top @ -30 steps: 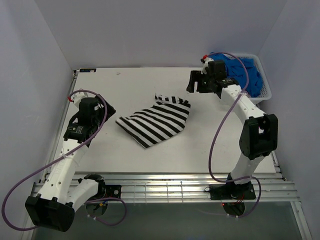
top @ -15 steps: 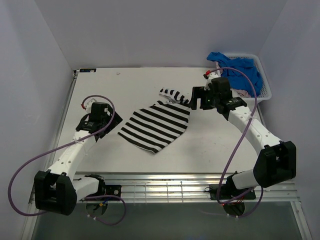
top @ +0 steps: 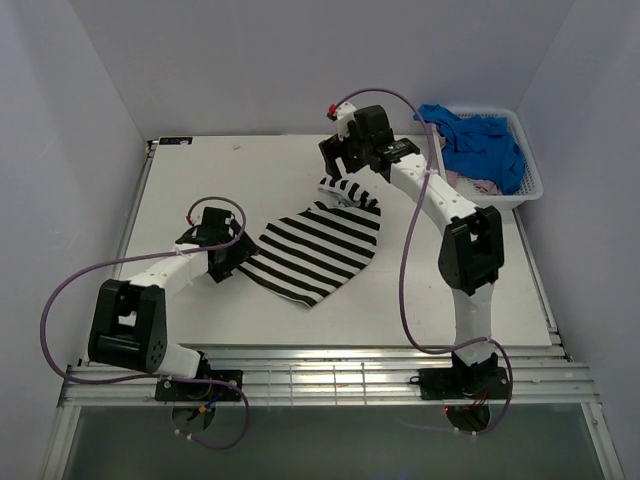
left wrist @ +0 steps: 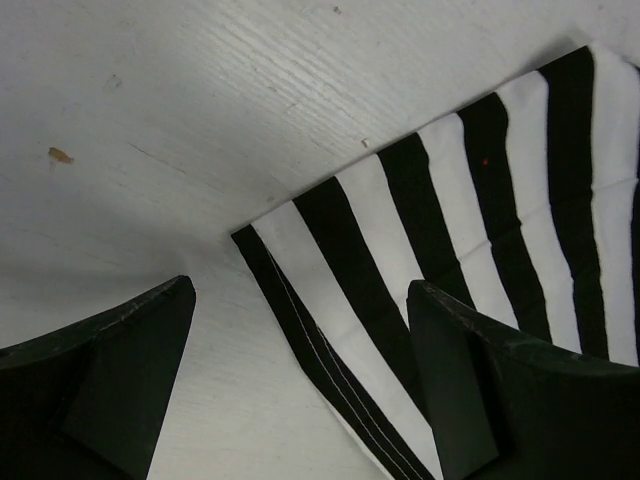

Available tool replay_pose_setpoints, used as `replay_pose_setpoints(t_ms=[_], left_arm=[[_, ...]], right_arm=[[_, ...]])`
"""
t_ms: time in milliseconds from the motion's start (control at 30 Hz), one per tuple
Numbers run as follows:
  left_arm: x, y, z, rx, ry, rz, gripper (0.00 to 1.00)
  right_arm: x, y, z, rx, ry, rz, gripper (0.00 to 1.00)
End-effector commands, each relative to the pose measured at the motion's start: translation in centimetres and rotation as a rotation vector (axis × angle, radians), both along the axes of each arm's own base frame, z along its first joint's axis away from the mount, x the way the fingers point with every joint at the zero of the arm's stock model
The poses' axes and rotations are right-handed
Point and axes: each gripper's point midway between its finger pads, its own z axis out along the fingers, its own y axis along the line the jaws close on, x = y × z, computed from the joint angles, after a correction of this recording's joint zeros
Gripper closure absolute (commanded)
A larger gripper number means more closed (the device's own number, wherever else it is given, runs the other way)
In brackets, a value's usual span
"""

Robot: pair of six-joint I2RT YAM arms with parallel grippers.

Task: Fold and stack the tank tops
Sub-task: Flatten the tank top out

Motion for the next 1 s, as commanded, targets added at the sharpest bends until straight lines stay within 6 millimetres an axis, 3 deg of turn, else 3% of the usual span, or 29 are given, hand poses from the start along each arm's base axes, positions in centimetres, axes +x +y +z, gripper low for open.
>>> replay_pose_setpoints(t_ms=[0, 67, 200, 300, 433, 467, 533, 567, 667, 900, 967], left_arm=[[0.8, -0.5, -1.0, -0.018, 0.007, -0.008, 0.02], [0.7, -0.5, -2.1, -0.017, 0.038, -0.015, 0.02], [1.1, -1.2, -3.4, -0.038, 0.066, -0.035, 0.02], [1.3, -1.4, -3.9, -0.044, 0.075, -0.048, 0.05], [1.2, -2.0, -4.7, -0.070, 0.097, -0.072, 0.27], [1.2, -2.3, -4.7, -0.080, 0.098, -0.082, 0.41], [1.0, -2.4, -5.1, -0.082, 0.106, -0.089, 0.58], [1.1, -2.3, -5.1, -0.081, 0.106, -0.092, 0.72], [1.2, -2.1, -5.1, -0.063, 0.117, -0.095, 0.97], [1.8, -2.0, -4.4, -0.044, 0.104, -0.110, 1.00], [1.9, -2.0, -4.2, -0.042, 0.099, -0.108, 1.00]], right_arm=[[2.1, 3.1, -1.4, -0.078, -0.032, 0.105, 0.10], [3.3, 4.5, -0.4, -0.091, -0.088, 0.113, 0.10], [5.3, 5.3, -3.6, -0.113, -0.132, 0.092, 0.10], [5.6, 6.0, -6.0, -0.105, -0.119, 0.109, 0.10], [6.2, 6.5, -8.8, -0.103, -0.075, 0.098, 0.10], [6.2, 6.6, -9.4, -0.104, -0.069, 0.095, 0.10], [6.3, 6.5, -11.0, -0.114, -0.050, 0.093, 0.10], [6.3, 6.6, -11.4, -0.112, -0.043, 0.093, 0.10], [6.4, 6.4, -12.7, -0.114, -0.025, 0.086, 0.10], [7.7, 5.2, -14.6, -0.123, -0.019, -0.017, 0.00], [7.8, 5.0, -15.2, -0.143, -0.021, -0.018, 0.03]])
